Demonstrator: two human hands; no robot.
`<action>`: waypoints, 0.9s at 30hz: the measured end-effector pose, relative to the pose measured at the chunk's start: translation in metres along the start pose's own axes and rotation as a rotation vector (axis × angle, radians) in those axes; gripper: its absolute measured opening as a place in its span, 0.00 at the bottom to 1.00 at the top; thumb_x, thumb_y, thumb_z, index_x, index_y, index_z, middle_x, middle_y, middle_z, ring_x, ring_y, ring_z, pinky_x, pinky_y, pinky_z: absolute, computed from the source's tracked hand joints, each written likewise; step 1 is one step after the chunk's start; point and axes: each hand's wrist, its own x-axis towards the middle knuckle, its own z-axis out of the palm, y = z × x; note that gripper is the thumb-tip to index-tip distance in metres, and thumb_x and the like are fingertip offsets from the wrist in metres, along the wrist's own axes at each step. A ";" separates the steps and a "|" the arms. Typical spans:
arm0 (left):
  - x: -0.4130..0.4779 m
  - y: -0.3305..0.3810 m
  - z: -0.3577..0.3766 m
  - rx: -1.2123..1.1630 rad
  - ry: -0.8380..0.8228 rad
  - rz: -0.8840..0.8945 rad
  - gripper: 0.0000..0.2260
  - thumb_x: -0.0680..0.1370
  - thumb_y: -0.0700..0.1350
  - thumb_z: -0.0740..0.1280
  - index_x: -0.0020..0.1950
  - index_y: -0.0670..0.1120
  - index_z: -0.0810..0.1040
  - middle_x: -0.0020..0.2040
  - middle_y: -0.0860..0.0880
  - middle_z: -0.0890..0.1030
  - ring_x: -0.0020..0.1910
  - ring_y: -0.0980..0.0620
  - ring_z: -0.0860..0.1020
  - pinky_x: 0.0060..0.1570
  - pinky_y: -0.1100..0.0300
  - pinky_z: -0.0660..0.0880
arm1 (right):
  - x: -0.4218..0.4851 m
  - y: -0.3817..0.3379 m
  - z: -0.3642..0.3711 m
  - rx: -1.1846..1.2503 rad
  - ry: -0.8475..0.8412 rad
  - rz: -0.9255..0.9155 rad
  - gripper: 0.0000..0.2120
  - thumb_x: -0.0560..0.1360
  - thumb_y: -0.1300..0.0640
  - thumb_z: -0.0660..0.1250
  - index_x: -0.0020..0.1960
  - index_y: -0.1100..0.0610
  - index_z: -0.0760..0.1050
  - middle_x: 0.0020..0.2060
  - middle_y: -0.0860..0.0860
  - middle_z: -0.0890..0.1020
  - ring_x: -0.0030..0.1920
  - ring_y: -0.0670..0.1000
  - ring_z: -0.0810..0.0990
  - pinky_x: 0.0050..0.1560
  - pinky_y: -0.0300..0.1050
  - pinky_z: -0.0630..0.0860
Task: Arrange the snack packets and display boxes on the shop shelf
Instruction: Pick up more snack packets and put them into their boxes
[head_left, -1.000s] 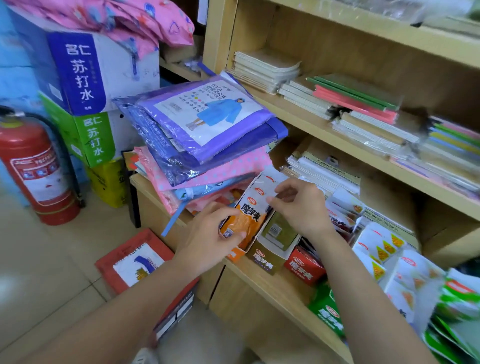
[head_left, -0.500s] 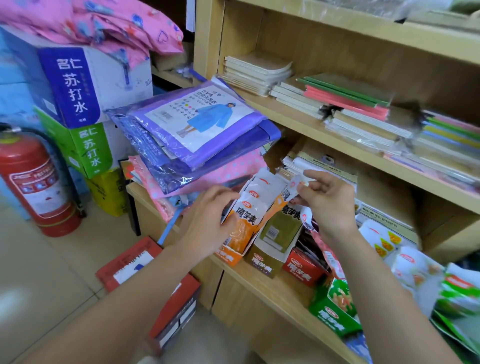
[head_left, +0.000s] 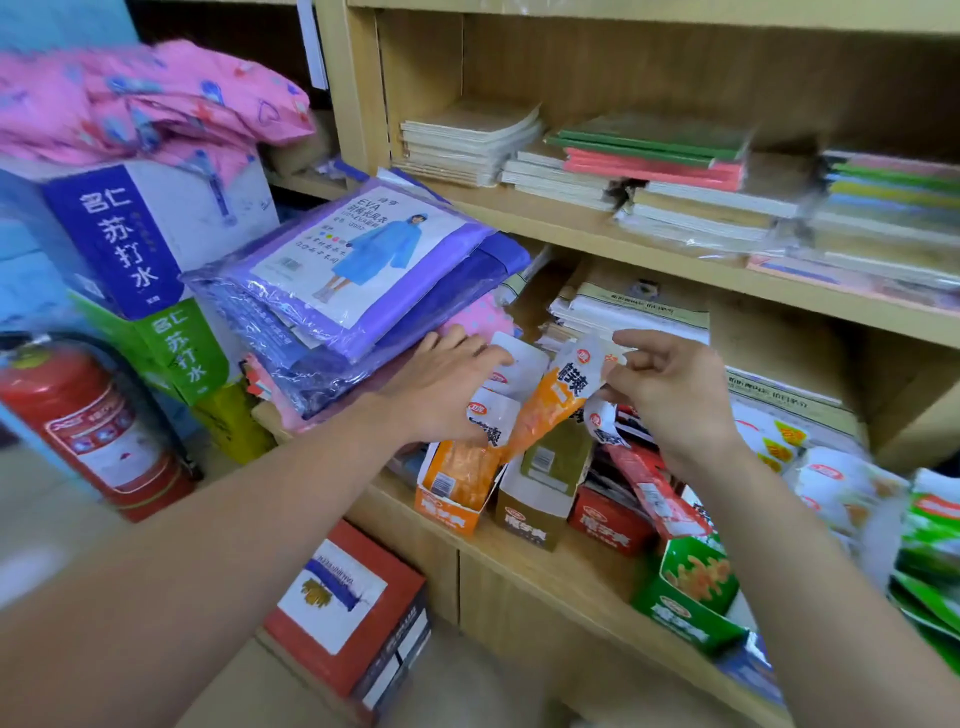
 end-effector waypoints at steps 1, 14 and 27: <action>0.002 0.000 -0.002 -0.034 0.010 0.002 0.30 0.68 0.61 0.76 0.67 0.58 0.71 0.60 0.56 0.72 0.60 0.51 0.66 0.56 0.56 0.62 | 0.000 0.000 -0.004 0.028 0.001 0.013 0.11 0.75 0.68 0.71 0.56 0.60 0.81 0.40 0.63 0.82 0.34 0.55 0.84 0.45 0.52 0.82; 0.014 -0.002 -0.025 -0.152 -0.053 -0.020 0.16 0.71 0.53 0.77 0.52 0.60 0.72 0.42 0.60 0.75 0.52 0.56 0.65 0.49 0.56 0.57 | -0.001 -0.002 -0.025 0.078 0.084 0.024 0.08 0.77 0.67 0.70 0.48 0.55 0.81 0.36 0.52 0.75 0.29 0.53 0.83 0.46 0.62 0.83; -0.009 -0.015 -0.052 -0.389 0.475 -0.311 0.03 0.76 0.45 0.74 0.48 0.48 0.85 0.41 0.50 0.87 0.43 0.48 0.83 0.46 0.50 0.79 | -0.004 -0.004 -0.019 0.105 0.083 0.033 0.06 0.77 0.66 0.69 0.52 0.59 0.80 0.35 0.57 0.79 0.29 0.50 0.83 0.47 0.63 0.82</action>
